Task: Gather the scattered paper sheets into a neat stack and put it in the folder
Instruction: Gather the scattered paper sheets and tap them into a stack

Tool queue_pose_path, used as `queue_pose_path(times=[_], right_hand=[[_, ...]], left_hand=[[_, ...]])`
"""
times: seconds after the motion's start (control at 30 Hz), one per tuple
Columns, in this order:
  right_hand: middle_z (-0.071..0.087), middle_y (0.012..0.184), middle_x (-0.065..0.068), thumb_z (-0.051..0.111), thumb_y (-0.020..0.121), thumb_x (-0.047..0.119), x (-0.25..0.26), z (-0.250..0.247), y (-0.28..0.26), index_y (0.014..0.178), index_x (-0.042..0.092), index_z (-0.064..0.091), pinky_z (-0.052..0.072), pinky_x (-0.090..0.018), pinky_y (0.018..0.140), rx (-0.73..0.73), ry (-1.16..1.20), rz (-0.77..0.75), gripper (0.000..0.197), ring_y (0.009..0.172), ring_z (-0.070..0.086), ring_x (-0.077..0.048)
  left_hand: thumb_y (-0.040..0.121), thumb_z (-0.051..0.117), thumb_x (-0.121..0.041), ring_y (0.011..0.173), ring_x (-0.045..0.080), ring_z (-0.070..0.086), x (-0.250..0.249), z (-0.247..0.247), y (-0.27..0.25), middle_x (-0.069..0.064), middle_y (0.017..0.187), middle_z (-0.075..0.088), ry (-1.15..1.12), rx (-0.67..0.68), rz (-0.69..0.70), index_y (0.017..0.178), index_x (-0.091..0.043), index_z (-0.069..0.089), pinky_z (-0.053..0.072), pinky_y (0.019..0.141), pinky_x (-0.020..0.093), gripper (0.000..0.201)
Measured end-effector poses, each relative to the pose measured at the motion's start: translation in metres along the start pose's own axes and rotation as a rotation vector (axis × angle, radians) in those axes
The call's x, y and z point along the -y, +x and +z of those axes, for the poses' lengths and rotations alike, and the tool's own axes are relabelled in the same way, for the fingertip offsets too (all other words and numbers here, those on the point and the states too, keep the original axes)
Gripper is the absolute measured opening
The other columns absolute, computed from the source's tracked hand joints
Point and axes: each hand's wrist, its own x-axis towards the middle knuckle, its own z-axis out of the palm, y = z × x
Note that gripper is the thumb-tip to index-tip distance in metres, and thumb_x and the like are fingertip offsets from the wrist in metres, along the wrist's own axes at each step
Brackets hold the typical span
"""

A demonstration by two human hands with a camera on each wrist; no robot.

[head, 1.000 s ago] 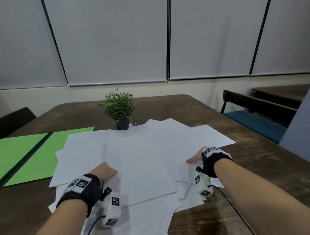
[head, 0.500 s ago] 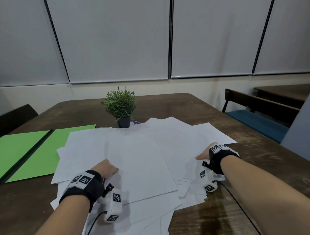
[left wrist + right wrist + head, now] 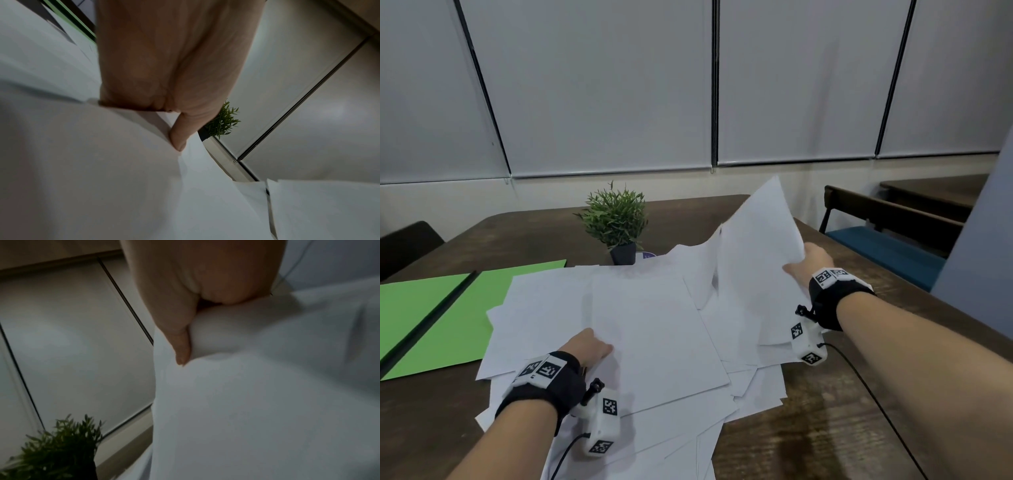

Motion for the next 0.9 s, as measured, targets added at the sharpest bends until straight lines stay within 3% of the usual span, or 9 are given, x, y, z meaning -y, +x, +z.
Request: queue_pose_path(times=[0.13, 0.33, 0.43, 0.53, 0.63, 0.67, 0.73, 0.8, 0.9], right_hand=[[0.066, 0.106, -0.012, 0.065, 0.085, 0.019, 0.023, -0.016, 0.009, 0.112, 0.008, 0.061, 0.048, -0.035, 0.086, -0.085, 0.186, -0.090, 0.029, 0.101, 0.061, -0.032], [0.068, 0.088, -0.006, 0.067, 0.084, 0.019, 0.077, -0.026, 0.001, 0.099, 0.009, 0.068, 0.043, -0.022, 0.068, -0.134, 0.434, -0.310, 0.018, 0.081, 0.063, -0.020], [0.071, 0.087, -0.004, 0.069, 0.081, 0.023, 0.098, -0.021, -0.005, 0.096, 0.010, 0.070, 0.048, -0.019, 0.063, -0.102, 0.558, -0.325, 0.020, 0.077, 0.064, -0.017], [0.073, 0.088, -0.005, 0.073, 0.078, 0.023, 0.105, 0.001, -0.015, 0.091, 0.012, 0.071, 0.057, -0.034, 0.076, 0.050, 0.623, -0.304, 0.017, 0.082, 0.070, -0.023], [0.073, 0.094, -0.012, 0.076, 0.078, 0.018, 0.096, 0.044, -0.032, 0.097, 0.006, 0.070, 0.058, -0.043, 0.082, 0.206, 0.605, -0.236, 0.023, 0.087, 0.070, -0.029], [0.073, 0.096, -0.012, 0.076, 0.078, 0.018, 0.092, 0.060, -0.039, 0.098, 0.005, 0.070, 0.057, -0.044, 0.084, 0.244, 0.576, -0.218, 0.025, 0.088, 0.070, -0.030], [0.072, 0.101, -0.012, 0.077, 0.078, 0.021, 0.082, 0.093, -0.050, 0.100, 0.005, 0.070, 0.055, -0.042, 0.087, 0.331, 0.476, -0.180, 0.028, 0.092, 0.068, -0.028], [0.070, 0.109, -0.012, 0.077, 0.078, 0.022, 0.074, 0.119, -0.059, 0.108, 0.005, 0.069, 0.052, -0.035, 0.089, 0.410, 0.373, -0.145, 0.035, 0.098, 0.066, -0.028], [0.065, 0.119, -0.010, 0.074, 0.082, 0.027, 0.068, 0.144, -0.066, 0.118, 0.003, 0.063, 0.045, -0.025, 0.085, 0.507, 0.224, -0.082, 0.045, 0.109, 0.062, -0.027]], left_hand=[[0.083, 0.068, -0.014, 0.109, 0.038, 0.060, 0.004, 0.001, 0.002, 0.025, 0.120, 0.058, -0.052, -0.002, -0.019, 0.127, 0.003, 0.046, 0.051, 0.094, 0.046, 0.052], [0.070, 0.072, -0.022, 0.103, 0.036, 0.064, 0.030, 0.005, 0.042, 0.021, 0.113, 0.063, -0.118, 0.050, -0.033, 0.122, 0.001, 0.052, 0.053, 0.090, 0.048, 0.060], [0.080, 0.068, -0.021, 0.107, 0.038, 0.061, 0.014, -0.001, 0.018, 0.023, 0.117, 0.061, -0.142, 0.045, -0.005, 0.122, 0.001, 0.051, 0.051, 0.093, 0.048, 0.050], [0.092, 0.047, -0.046, 0.118, 0.037, 0.055, 0.011, -0.005, 0.014, 0.023, 0.131, 0.054, -0.236, 0.052, -0.040, 0.133, 0.001, 0.047, 0.044, 0.102, 0.047, 0.062], [0.066, 0.023, -0.092, 0.130, 0.033, 0.046, -0.003, -0.012, -0.008, 0.012, 0.145, 0.044, -0.464, 0.056, -0.168, 0.145, -0.015, 0.037, 0.034, 0.110, 0.046, 0.112], [0.061, 0.018, -0.097, 0.132, 0.031, 0.043, -0.015, -0.016, -0.029, 0.010, 0.149, 0.039, -0.529, 0.088, -0.197, 0.147, -0.018, 0.033, 0.035, 0.109, 0.044, 0.118], [0.074, 0.012, -0.089, 0.127, 0.029, 0.048, -0.027, -0.020, -0.051, 0.011, 0.147, 0.041, -0.559, 0.151, -0.213, 0.148, -0.015, 0.030, 0.043, 0.093, 0.036, 0.106], [0.079, 0.022, -0.084, 0.108, 0.028, 0.060, -0.030, -0.019, -0.060, 0.014, 0.132, 0.056, -0.598, 0.197, -0.153, 0.138, -0.015, 0.046, 0.049, 0.082, 0.034, 0.094], [0.069, 0.060, -0.075, 0.087, 0.028, 0.066, -0.028, -0.022, -0.055, 0.011, 0.105, 0.065, -0.281, 0.157, -0.129, 0.120, -0.007, 0.058, 0.052, 0.080, 0.032, 0.085]])
